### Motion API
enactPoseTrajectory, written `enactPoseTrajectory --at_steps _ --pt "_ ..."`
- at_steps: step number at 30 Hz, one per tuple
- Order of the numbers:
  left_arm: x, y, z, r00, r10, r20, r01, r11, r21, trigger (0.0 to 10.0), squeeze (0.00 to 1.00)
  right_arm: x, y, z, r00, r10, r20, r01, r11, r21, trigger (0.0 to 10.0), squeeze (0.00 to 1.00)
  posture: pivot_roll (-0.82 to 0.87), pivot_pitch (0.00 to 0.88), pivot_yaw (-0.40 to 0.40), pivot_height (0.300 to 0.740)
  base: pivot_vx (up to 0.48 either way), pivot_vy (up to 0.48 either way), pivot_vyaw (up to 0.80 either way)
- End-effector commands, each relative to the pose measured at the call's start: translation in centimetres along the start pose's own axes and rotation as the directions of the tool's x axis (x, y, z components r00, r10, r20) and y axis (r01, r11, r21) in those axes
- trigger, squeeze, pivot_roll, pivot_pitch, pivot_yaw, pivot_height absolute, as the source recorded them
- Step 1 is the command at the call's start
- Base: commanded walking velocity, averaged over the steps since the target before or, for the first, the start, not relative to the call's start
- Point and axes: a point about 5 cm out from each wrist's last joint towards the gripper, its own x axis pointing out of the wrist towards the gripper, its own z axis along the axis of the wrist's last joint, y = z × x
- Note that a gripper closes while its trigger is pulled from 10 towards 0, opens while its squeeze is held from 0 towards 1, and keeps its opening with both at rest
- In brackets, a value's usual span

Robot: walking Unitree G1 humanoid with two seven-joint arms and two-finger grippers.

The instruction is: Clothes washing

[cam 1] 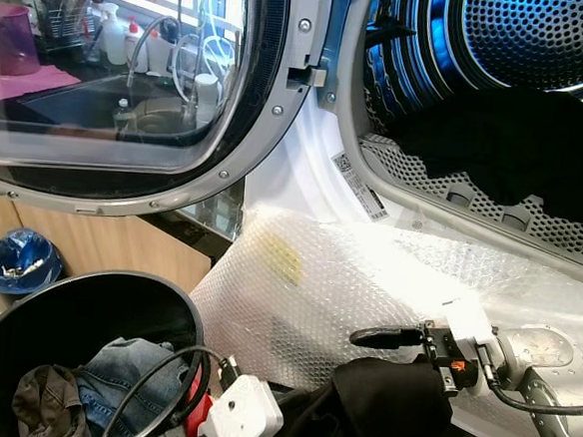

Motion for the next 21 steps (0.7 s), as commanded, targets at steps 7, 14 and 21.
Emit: enactPoseTrajectory --at_steps 7,14,21 --pt "2.3 -0.6 -1.6 0.981 -0.192 -0.026 0.191 0.981 -0.034 10.0 0.00 -0.5 -0.3 1.2 1.000 0.008 -0.014 -0.009 0.999 -0.052 10.0 0.00 0.09 0.069 -0.146 0.740 0.000 0.000 0.00" --pt "3.2 0.0 -1.7 0.976 -0.217 -0.033 0.219 0.975 0.042 10.0 0.00 -0.7 -0.2 1.3 1.000 0.011 -0.015 -0.011 0.998 -0.055 10.0 0.00 0.08 0.068 -0.147 0.740 0.000 0.000 0.00" --pt "5.0 1.2 -1.4 0.983 -0.182 0.008 0.181 0.979 0.092 0.0 0.00 -0.8 -0.2 1.3 1.000 0.013 -0.016 -0.014 0.998 -0.054 10.0 0.00 0.07 0.066 -0.156 0.740 0.000 0.000 0.00"
